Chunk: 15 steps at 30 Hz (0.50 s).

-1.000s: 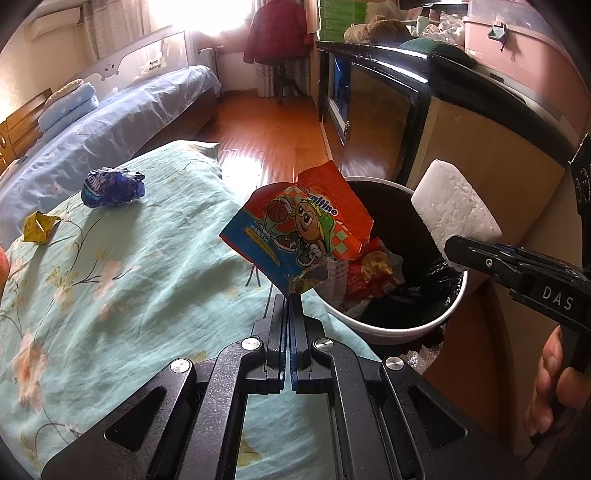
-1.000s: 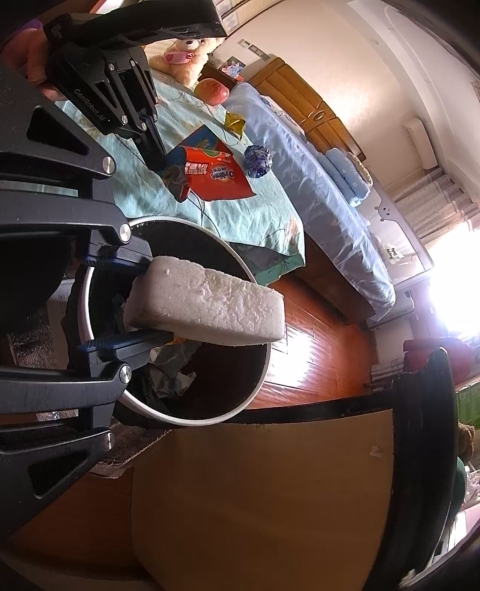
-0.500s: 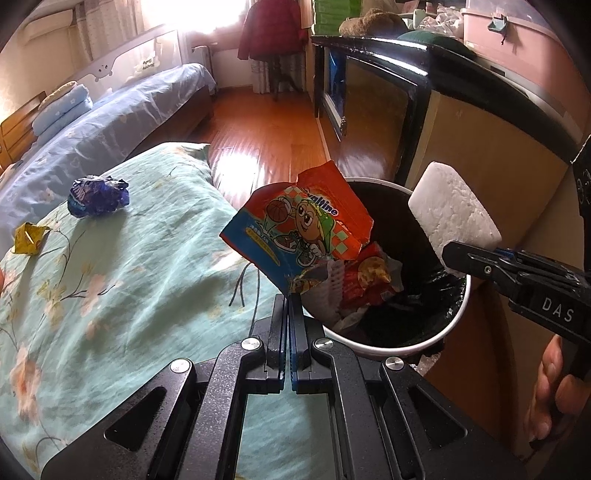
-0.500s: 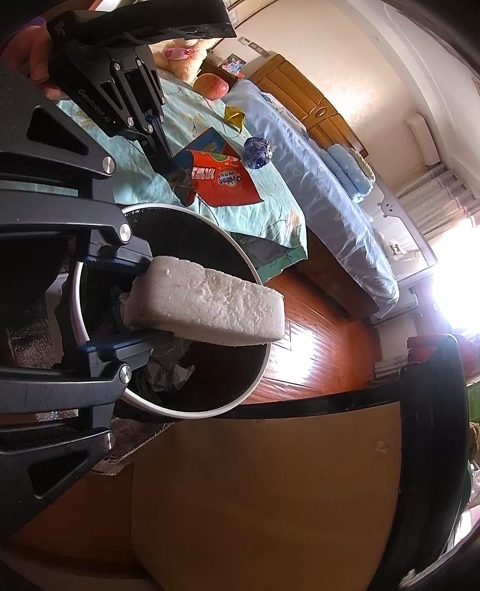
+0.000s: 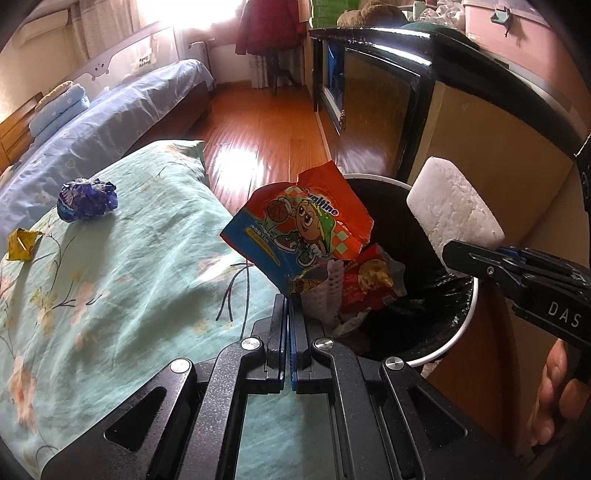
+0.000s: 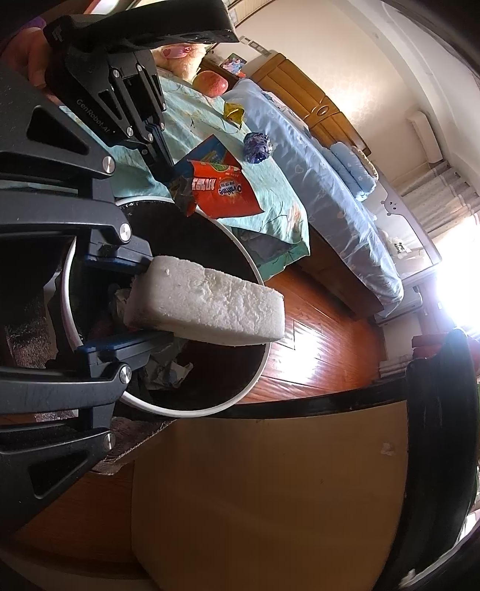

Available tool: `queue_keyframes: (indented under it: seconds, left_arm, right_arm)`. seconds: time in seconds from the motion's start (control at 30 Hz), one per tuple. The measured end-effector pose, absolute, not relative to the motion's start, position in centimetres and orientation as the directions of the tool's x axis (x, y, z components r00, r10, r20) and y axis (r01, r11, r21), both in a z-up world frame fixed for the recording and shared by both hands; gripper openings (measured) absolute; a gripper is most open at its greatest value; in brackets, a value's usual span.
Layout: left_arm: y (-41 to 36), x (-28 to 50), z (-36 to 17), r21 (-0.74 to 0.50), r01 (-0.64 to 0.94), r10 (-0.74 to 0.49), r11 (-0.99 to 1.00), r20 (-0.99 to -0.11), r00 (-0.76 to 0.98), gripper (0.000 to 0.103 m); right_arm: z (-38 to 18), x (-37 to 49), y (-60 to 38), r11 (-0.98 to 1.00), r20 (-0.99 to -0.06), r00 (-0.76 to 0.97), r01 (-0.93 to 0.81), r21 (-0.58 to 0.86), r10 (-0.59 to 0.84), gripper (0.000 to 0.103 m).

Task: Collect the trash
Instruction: 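Carry the snack bag and foam block over the bin and open both tools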

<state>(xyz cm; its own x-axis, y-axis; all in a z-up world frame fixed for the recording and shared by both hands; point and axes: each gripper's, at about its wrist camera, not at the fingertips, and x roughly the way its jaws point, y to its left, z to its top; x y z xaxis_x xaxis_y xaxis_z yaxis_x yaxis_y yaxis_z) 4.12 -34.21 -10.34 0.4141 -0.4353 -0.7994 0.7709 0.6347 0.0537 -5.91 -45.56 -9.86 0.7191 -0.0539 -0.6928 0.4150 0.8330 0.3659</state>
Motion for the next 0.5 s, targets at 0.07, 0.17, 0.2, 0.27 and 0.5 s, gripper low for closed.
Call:
queue_keyframes:
  seconds: [0.07, 0.17, 0.2, 0.27, 0.5]
  left_arm:
    - [-34.33, 4.23, -10.41, 0.055, 0.771, -0.434, 0.634, -0.801, 0.413, 0.001]
    - [-34.44, 4.37, -10.45, 0.054, 0.770, -0.432, 0.635, -0.802, 0.413, 0.001]
    - [-34.51, 4.38, -10.46, 0.054, 0.770, -0.432, 0.635, -0.802, 0.413, 0.001]
    - [-34.58, 4.43, -10.46, 0.054, 0.770, -0.432, 0.636, -0.802, 0.413, 0.001]
    - [-34.72, 4.48, -10.52, 0.053, 0.772, -0.432, 0.633, -0.803, 0.409, 0.001]
  right_arm:
    - [-9.88, -5.88, -45.61, 0.834, -0.694, 0.718, 0.415, 0.364, -0.054, 0.029]
    - [-9.84, -5.89, -45.71, 0.833, -0.694, 0.718, 0.416, 0.365, -0.054, 0.029]
    - [-9.82, -5.89, -45.66, 0.833, -0.694, 0.718, 0.416, 0.364, -0.055, 0.029]
    - [-9.84, -5.87, -45.70, 0.833, -0.696, 0.716, 0.417, 0.363, -0.056, 0.029]
    - [-9.87, -5.69, -45.94, 0.834, -0.697, 0.715, 0.417, 0.362, -0.055, 0.030]
